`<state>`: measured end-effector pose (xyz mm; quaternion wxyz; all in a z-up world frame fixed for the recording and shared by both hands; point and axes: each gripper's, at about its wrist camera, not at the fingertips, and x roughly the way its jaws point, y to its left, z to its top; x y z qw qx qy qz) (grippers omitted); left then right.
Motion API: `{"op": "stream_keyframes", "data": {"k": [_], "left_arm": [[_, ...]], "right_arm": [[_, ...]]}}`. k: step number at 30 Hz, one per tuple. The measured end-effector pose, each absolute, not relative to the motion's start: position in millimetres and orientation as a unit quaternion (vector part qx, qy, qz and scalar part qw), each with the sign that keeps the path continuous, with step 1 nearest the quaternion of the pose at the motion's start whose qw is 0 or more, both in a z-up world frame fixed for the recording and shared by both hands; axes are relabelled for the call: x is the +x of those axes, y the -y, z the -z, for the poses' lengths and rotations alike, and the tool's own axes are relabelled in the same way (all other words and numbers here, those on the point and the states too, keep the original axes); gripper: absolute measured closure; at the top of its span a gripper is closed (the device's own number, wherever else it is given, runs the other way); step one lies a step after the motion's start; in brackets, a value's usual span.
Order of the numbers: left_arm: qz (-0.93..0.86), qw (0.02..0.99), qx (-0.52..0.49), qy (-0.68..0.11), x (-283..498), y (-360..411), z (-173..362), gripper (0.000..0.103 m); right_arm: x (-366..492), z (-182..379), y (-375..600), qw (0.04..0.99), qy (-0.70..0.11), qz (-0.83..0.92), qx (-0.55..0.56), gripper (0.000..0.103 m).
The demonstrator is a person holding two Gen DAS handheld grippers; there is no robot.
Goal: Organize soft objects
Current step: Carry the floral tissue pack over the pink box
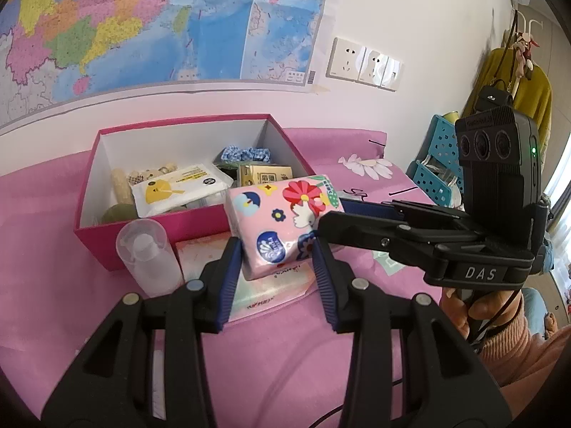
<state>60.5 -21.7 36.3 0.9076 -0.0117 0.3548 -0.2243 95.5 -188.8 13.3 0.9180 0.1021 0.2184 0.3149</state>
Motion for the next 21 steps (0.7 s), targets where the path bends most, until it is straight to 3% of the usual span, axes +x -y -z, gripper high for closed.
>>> {"op": "stream_keyframes", "data": {"k": [21], "left_arm": [[0.222, 0.911, -0.013, -0.347, 78.4, 19.9, -42.7, 0.06]], "right_arm": [[108.4, -23.9, 190.5, 0.92, -0.213, -0.314, 0.103, 0.067]]}}
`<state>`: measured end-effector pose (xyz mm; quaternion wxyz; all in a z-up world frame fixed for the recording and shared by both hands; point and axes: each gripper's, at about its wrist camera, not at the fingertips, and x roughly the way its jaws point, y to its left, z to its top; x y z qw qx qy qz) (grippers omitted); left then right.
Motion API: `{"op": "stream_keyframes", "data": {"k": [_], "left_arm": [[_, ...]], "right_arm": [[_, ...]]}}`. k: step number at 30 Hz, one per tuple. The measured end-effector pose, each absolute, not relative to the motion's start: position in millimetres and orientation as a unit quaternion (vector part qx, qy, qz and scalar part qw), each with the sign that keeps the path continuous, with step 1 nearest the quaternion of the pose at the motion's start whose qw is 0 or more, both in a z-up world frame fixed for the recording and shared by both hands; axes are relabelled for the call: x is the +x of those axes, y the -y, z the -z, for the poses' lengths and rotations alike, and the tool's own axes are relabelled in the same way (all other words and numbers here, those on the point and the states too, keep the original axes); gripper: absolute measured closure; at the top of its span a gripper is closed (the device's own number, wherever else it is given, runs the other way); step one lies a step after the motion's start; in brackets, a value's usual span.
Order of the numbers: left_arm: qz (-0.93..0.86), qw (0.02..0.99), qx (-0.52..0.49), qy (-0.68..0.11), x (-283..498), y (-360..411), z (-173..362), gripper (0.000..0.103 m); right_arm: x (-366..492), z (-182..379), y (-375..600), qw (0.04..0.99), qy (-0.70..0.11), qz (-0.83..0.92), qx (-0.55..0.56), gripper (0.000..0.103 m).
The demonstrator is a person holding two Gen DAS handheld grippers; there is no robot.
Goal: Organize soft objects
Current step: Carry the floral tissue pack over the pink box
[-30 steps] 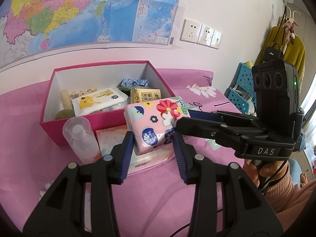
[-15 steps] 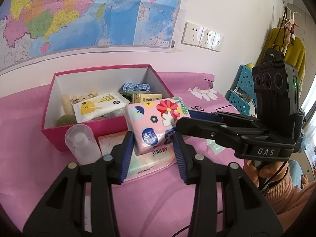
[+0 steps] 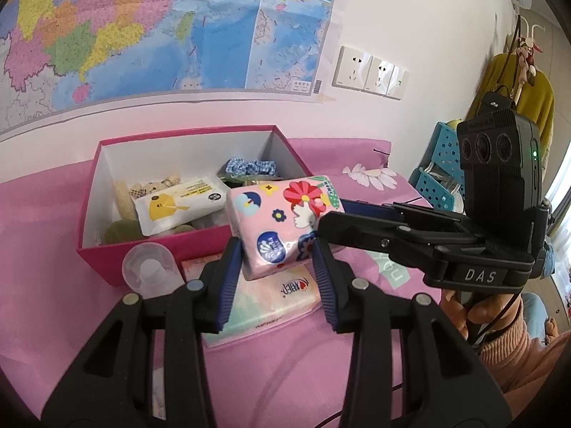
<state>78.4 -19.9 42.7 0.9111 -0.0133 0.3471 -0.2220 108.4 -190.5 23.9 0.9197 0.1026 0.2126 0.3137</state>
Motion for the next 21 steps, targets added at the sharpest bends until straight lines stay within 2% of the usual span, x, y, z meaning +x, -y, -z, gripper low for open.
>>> {"op": "stream_keyframes", "data": {"k": [21], "left_arm": [[0.215, 0.914, -0.011, -0.345, 101.4, 18.1, -46.5, 0.06]], "right_arm": [[129.8, -32.5, 190.9, 0.921, -0.209, -0.31, 0.106, 0.067]]}}
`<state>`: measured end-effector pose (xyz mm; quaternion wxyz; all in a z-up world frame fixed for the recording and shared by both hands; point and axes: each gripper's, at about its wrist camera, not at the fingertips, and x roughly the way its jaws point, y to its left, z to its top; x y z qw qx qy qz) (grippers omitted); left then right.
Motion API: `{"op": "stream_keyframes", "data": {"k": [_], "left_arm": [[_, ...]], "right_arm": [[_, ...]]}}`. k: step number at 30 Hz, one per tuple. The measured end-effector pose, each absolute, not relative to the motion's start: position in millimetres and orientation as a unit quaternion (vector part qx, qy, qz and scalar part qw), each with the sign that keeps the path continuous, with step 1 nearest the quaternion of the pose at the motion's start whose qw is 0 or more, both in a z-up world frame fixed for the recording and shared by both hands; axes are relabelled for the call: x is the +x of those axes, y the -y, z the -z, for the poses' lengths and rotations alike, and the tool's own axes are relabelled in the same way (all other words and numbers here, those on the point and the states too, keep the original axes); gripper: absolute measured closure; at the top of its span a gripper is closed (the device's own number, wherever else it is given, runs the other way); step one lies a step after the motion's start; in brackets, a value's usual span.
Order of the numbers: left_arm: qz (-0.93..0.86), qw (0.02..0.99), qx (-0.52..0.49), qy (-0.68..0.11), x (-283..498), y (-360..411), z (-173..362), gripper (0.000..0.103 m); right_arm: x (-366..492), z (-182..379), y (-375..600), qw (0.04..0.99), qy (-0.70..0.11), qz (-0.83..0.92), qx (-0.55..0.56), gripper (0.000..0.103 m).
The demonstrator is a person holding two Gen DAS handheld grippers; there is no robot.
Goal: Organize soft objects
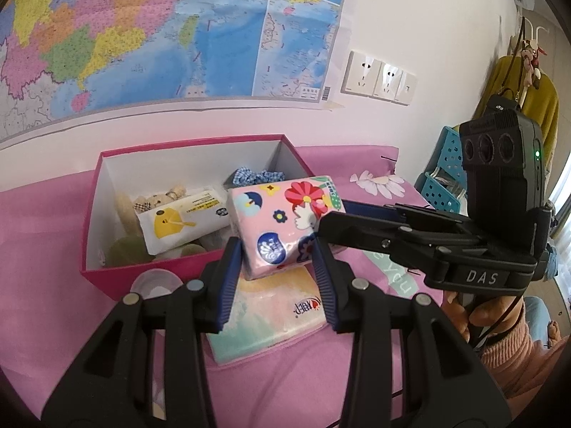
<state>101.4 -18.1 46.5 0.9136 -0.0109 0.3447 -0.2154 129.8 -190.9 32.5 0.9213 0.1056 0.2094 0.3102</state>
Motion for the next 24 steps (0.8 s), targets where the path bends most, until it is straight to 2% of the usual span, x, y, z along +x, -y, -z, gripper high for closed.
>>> {"op": "stream_keyframes", "data": {"k": [24], "left_arm": [[0.204, 0.914, -0.008, -0.35, 132.0, 16.5, -42.9, 0.061]], "right_arm": [[160.9, -37.4, 191.3, 0.918, -0.216, -0.312, 0.115, 0.067]]}}
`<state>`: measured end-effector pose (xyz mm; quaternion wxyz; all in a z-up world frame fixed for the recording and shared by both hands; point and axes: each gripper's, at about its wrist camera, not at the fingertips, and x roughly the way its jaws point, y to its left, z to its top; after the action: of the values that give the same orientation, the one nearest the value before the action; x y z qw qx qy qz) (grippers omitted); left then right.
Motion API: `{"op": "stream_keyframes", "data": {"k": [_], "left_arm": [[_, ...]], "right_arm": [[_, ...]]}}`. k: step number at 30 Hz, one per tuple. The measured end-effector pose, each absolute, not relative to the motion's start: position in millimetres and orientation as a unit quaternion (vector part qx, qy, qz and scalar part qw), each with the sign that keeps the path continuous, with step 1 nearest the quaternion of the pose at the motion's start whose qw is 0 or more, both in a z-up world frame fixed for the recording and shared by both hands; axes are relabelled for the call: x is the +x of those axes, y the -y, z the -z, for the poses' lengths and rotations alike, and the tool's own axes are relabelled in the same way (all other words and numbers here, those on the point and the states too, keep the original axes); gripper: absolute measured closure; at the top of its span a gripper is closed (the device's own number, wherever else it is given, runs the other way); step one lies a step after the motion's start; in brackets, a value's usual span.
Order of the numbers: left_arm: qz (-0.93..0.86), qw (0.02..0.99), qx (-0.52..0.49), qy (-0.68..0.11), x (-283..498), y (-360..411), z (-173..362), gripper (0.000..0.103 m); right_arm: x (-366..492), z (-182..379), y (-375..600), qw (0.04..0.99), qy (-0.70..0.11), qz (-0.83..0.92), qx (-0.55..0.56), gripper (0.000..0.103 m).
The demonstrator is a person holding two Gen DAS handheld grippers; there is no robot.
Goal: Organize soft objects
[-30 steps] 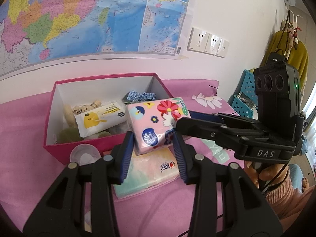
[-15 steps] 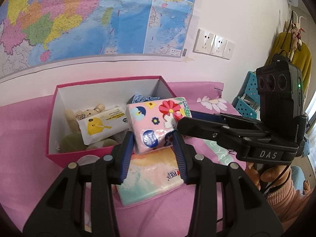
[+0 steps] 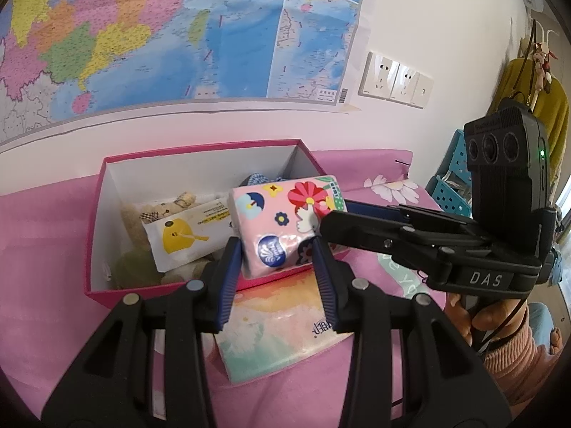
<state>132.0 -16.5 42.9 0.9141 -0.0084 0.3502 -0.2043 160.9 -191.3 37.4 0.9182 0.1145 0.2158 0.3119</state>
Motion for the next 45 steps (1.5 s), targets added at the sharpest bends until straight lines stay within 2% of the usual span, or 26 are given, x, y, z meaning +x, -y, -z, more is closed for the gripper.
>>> {"op": "stream_keyframes", "data": {"k": [45], "left_arm": [[0.182, 0.901, -0.026, -0.392, 177.1, 14.1, -33.1, 0.061]], "right_arm": [[205.7, -32.9, 187.7, 0.913, -0.244, -0.296, 0.138, 0.067]]}}
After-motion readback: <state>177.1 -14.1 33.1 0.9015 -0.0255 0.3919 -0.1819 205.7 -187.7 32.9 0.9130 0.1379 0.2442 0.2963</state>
